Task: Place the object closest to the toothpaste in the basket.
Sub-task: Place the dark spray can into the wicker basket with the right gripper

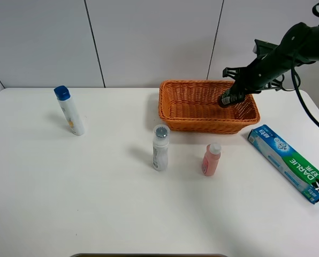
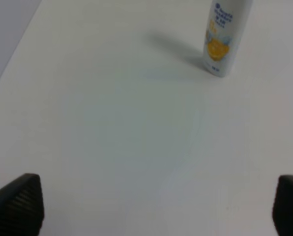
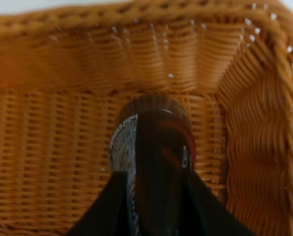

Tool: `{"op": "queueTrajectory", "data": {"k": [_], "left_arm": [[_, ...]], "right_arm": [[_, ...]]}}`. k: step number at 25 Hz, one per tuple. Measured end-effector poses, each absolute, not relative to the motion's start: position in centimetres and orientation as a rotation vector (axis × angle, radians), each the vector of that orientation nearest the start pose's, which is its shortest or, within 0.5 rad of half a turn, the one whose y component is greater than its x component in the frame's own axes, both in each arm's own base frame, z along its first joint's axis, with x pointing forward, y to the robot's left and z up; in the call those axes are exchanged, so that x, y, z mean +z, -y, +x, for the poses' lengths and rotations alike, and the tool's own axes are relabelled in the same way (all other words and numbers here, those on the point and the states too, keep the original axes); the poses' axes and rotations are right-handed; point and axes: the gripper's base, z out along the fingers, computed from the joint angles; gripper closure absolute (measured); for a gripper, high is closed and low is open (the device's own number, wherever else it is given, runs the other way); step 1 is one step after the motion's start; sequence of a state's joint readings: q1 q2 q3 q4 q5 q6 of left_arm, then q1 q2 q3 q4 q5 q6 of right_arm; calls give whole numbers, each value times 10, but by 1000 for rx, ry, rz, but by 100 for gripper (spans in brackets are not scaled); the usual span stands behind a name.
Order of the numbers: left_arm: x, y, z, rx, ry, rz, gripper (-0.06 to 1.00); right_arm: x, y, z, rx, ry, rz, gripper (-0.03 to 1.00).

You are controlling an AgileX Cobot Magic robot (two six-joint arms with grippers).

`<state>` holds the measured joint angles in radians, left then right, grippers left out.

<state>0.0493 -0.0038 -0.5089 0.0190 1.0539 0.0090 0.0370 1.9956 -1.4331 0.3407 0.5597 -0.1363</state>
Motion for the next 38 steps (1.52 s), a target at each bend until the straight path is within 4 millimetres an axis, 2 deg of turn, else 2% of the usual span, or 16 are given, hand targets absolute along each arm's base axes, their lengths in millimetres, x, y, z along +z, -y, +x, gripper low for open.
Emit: {"op": "queueTrajectory", "data": {"k": [5,13,15,20,25,28,32,38], "left_arm": [[280,-1,-6,60,-2025,-42,0],[280,-1,-6,60,-2025,-42,0],[280,-1,-6,60,-2025,-42,0],[280,-1,-6,60,-2025,-42,0],[280,-1,-6,60,-2025,-42,0],[280,-1,-6,60,-2025,-42,0],[280,-1,-6,60,-2025,-42,0],[280,-1,-6,60,-2025,-42,0]], "right_arm": [[179,-32,434,298,-2610,88,70],[177,-32,435,295,-2611,85,70],[176,-32,435,295,-2613,85,65],[177,-32,434,301,-2626,81,39],[179,-35,426,331,-2706,61,33],[198,-35,418,340,-2707,37,33],[240,-35,401,333,-2679,-16,32],[313,-32,351,295,-2662,-122,32]]}}
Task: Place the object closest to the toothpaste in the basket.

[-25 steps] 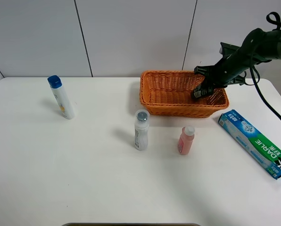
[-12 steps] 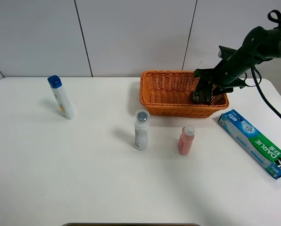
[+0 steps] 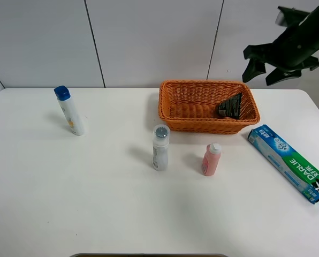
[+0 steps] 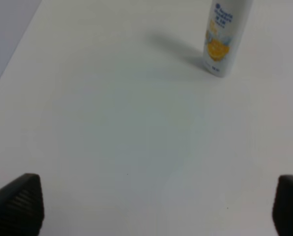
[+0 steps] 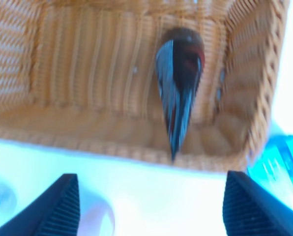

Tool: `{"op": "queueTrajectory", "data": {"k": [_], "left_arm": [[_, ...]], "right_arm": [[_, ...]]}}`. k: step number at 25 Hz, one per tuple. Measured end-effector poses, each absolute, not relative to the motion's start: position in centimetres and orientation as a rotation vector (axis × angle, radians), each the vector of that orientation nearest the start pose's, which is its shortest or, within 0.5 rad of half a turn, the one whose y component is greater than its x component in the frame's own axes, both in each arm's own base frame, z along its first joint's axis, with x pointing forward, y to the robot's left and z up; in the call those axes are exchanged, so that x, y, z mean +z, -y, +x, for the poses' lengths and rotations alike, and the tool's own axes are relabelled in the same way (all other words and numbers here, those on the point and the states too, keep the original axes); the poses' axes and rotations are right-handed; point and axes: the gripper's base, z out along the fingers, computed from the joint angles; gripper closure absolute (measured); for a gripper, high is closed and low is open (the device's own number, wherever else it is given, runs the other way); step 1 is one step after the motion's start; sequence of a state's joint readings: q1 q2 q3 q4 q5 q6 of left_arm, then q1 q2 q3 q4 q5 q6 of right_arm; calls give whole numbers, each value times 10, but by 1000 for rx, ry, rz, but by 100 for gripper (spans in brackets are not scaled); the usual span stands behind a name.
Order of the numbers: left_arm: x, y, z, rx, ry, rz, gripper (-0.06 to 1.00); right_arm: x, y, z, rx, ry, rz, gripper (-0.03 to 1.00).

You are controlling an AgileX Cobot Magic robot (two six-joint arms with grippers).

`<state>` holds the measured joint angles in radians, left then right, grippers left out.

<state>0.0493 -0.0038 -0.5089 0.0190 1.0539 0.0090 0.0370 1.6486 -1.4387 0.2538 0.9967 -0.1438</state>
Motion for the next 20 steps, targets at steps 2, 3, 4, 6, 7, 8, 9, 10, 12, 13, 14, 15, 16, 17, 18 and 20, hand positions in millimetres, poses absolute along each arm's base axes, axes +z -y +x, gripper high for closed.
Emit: {"op": "queueTrajectory", "data": {"k": [2,3,4,6,7,8,9,10,12,13,14,15,16,17,18,20], "left_arm": [[280,-1,-6,60,-2025,-42,0],[280,-1,-6,60,-2025,-42,0],[280,-1,-6,60,-2025,-42,0],[280,-1,-6,60,-2025,-42,0],[280,-1,-6,60,-2025,-42,0],[280,-1,-6,60,-2025,-42,0],[280,-1,-6,60,-2025,-42,0],[280,-1,-6,60,-2025,-42,0],[280,-1,-6,60,-2025,-42,0],[280,-1,-6,60,-2025,-42,0],[280,-1,-6,60,-2025,-42,0],[280,-1,-6,60,-2025,-42,0],[280,-1,-6,60,-2025,-42,0],[280,-1,-6,60,-2025,-42,0],[280,-1,-6,60,-2025,-42,0],[280,-1,-6,60,-2025,-42,0]], "right_arm": [[339,-30,328,268,-2656,-158,32],[351,-29,315,258,-2648,-172,32],[361,-28,304,246,-2643,-184,32],[384,-27,278,234,-2610,-202,32],[395,-27,266,230,-2576,-207,32],[404,-26,256,228,-2548,-206,32],[413,-26,245,226,-2513,-203,32],[422,-26,233,225,-2478,-198,32],[433,-25,211,232,-2429,-172,32],[437,-25,198,236,-2403,-163,32],[441,-24,186,240,-2376,-154,32],[442,-24,175,245,-2361,-148,32],[442,-24,161,246,-2340,-150,32],[443,-23,147,244,-2316,-150,32],[440,-23,136,243,-2305,-150,32],[434,-21,106,233,-2266,-149,32]]}}
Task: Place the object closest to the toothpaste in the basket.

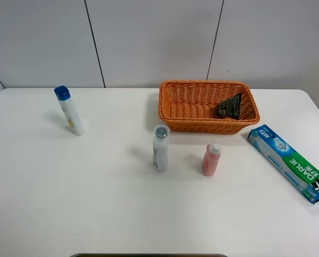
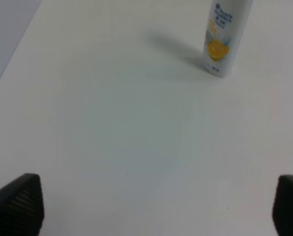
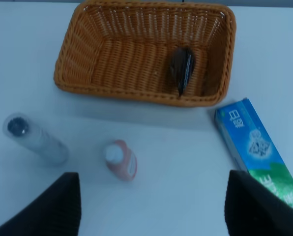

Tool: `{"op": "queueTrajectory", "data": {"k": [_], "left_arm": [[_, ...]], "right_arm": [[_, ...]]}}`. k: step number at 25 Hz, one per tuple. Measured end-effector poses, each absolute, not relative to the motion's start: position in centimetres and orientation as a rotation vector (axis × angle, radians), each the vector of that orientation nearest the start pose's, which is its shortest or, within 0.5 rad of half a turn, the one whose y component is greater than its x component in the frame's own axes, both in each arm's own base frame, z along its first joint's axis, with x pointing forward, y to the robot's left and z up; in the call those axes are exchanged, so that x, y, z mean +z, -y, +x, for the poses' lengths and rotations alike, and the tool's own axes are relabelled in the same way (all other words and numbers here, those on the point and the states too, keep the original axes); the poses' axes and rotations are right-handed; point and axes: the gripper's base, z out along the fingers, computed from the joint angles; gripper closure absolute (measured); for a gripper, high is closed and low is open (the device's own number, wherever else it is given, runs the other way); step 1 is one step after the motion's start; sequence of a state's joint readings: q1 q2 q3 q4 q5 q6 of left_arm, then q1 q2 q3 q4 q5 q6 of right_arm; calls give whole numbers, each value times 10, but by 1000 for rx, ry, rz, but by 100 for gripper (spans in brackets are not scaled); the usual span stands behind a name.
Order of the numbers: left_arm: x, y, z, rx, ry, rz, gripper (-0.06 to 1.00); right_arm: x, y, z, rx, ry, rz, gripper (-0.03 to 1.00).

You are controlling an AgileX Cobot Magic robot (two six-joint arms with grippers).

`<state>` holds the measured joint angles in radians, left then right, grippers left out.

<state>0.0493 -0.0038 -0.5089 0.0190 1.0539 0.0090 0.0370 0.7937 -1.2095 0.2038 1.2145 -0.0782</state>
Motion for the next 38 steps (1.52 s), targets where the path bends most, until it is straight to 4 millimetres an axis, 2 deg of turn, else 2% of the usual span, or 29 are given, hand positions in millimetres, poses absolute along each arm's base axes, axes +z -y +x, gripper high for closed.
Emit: {"op": "queueTrajectory", "data": {"k": [5,12,16,20,25,38], "left_arm": [[280,-1,-6,60,-2025,-42,0],[280,-1,-6,60,-2025,-42,0],[280,-1,-6,60,-2025,-42,0],[280,-1,-6,60,-2025,-42,0],[280,-1,-6,60,-2025,-42,0],[280,-1,-6,61,-2025,-42,0]], "right_arm": [[396,-14,53,151,-2231,-146,32],[313,-3,18,8,-2300,-136,32],[282,-1,3,-8,-2219,-130,32],[286,0,-10,-24,-2021,-118,32],[277,0,-6,-18,-2046,-120,32],[278,0,-6,-14,-2040,-114,32]]}}
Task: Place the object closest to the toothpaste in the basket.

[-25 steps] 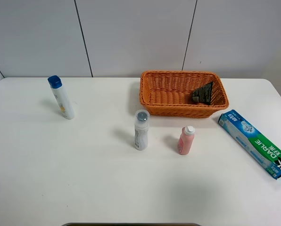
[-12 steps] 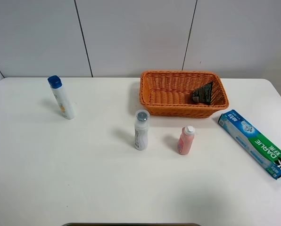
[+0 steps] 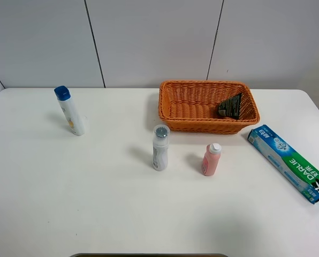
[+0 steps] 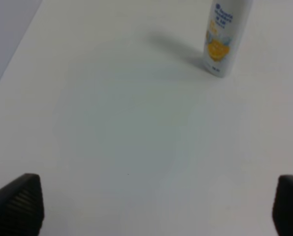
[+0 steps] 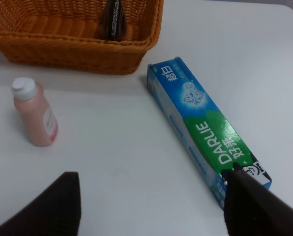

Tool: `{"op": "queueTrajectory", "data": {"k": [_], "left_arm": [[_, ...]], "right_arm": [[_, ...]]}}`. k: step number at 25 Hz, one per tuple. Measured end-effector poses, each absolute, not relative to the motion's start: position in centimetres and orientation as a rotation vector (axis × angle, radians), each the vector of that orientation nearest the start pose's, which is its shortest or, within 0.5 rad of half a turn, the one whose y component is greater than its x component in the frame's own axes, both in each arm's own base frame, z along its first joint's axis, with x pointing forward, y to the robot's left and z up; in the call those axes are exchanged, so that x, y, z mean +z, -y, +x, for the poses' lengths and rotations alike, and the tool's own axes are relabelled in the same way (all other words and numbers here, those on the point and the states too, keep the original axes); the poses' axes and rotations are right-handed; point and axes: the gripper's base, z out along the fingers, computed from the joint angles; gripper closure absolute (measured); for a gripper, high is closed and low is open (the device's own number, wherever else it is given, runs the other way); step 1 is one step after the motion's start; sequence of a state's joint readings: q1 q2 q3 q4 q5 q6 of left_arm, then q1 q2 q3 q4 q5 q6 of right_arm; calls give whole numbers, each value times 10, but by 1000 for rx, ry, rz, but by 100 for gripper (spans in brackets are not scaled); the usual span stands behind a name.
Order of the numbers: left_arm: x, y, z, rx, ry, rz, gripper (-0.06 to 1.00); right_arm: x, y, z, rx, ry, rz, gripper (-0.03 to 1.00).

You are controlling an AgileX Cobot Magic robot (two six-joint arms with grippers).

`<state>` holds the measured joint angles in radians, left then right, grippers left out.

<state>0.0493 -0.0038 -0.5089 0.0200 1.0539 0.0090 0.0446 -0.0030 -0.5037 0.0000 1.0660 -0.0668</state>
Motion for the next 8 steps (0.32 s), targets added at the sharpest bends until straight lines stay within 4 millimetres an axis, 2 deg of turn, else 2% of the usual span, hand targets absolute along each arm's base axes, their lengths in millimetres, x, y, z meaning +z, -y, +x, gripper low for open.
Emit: {"op": "queueTrajectory", "data": {"k": [8], "left_arm": [[280,-1,-6,63,-2025,-42,0]], "right_arm": [[278,0,-6,-13,-2040,-113,32]]}}
